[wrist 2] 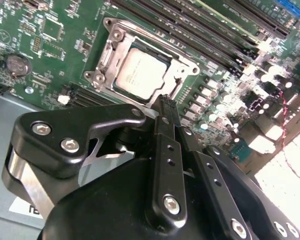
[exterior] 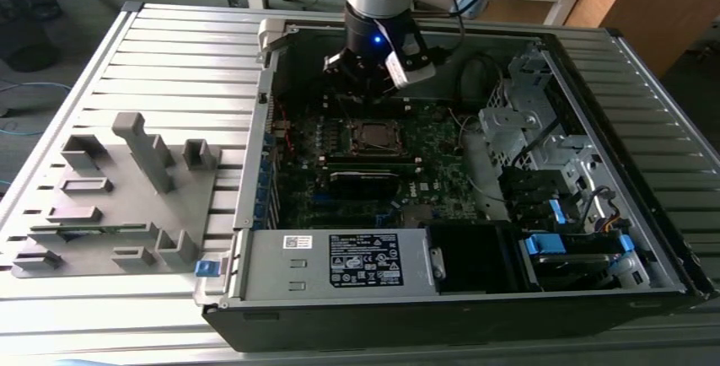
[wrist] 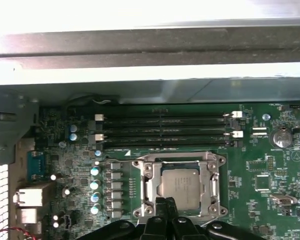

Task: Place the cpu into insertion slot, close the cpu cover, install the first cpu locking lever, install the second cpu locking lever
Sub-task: 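Install the first cpu locking lever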

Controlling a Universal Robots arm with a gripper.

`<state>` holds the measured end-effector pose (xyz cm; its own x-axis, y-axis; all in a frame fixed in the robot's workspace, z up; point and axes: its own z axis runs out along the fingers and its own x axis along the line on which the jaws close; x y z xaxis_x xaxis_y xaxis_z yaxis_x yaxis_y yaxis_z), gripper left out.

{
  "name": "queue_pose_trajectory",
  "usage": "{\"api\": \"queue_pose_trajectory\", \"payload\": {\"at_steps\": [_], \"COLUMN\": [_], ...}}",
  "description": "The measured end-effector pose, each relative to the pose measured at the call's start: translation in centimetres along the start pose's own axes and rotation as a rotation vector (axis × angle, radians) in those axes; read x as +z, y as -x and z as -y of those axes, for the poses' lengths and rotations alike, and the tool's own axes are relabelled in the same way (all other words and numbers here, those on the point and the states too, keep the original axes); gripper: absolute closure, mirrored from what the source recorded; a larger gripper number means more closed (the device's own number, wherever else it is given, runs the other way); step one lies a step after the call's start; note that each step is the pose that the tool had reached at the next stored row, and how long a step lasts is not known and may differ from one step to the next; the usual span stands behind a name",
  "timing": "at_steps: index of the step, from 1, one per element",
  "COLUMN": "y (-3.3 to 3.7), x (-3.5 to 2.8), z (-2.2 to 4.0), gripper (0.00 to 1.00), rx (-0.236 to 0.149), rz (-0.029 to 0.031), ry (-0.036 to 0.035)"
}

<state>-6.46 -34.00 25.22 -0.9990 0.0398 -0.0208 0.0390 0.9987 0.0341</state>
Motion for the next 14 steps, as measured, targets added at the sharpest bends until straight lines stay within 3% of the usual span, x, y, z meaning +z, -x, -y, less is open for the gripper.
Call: {"api": "queue_pose_trajectory", "payload": {"at_steps": [11, 14], "y": [-2.66, -3.11], "x": [0.00, -0.01], "z": [0.25, 0.27], "gripper": [0.89, 0.89], "rx": [0.000, 0.000], "rz": [0.0013, 0.0017], "ry": [0.0003, 0.0003]}}
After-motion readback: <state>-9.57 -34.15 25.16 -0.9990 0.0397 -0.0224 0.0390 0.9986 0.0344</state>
